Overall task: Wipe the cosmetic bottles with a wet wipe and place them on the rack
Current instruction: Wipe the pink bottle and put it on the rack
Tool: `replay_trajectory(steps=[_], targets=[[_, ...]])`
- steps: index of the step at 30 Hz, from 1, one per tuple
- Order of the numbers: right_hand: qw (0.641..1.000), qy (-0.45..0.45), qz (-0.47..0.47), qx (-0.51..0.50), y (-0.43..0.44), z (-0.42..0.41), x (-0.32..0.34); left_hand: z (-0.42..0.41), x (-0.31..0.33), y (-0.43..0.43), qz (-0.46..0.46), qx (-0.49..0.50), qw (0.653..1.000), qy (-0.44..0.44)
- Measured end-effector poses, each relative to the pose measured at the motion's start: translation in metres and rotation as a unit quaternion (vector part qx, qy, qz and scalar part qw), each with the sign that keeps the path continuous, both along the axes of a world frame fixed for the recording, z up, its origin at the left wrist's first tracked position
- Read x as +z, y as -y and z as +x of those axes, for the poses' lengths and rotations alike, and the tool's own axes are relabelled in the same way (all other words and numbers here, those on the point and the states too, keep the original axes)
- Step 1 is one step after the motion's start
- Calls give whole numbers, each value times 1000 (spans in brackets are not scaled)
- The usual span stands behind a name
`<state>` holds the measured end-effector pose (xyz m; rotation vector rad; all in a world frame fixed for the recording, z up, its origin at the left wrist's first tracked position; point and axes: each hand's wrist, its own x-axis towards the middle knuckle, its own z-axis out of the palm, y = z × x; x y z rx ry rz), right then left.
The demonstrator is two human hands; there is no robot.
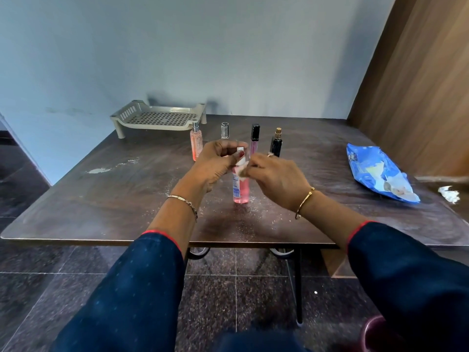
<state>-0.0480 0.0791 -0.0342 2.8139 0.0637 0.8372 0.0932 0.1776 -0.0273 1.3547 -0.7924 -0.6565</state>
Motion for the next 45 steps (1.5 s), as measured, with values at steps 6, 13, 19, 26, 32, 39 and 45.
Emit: replay_trajectory(steps=[6, 13, 19, 26, 32, 39, 45], targets=[[997, -67, -4, 49, -11, -3, -18, 3, -1, -2, -3, 1, 1000, -12], [986, -155, -21, 48, -11, 1, -8, 5, 0, -4, 9, -7, 1000, -11], [996, 5, 88, 25, -4, 6, 6, -4, -7, -3, -15, -18, 999, -43], [993, -110, 21, 41, -15, -13, -21, -6, -10, -2, -3, 26, 998, -56], [987, -145, -33, 59, -19, -11, -13, -8, -12, 0, 0, 94, 996, 3], [987, -13, 160, 10, -11, 7, 2, -4, -9, -6, -15, 90, 996, 18], [980, -106, 166, 41, -22, -13, -23, 4, -13, -11, -9, 86, 996, -2]])
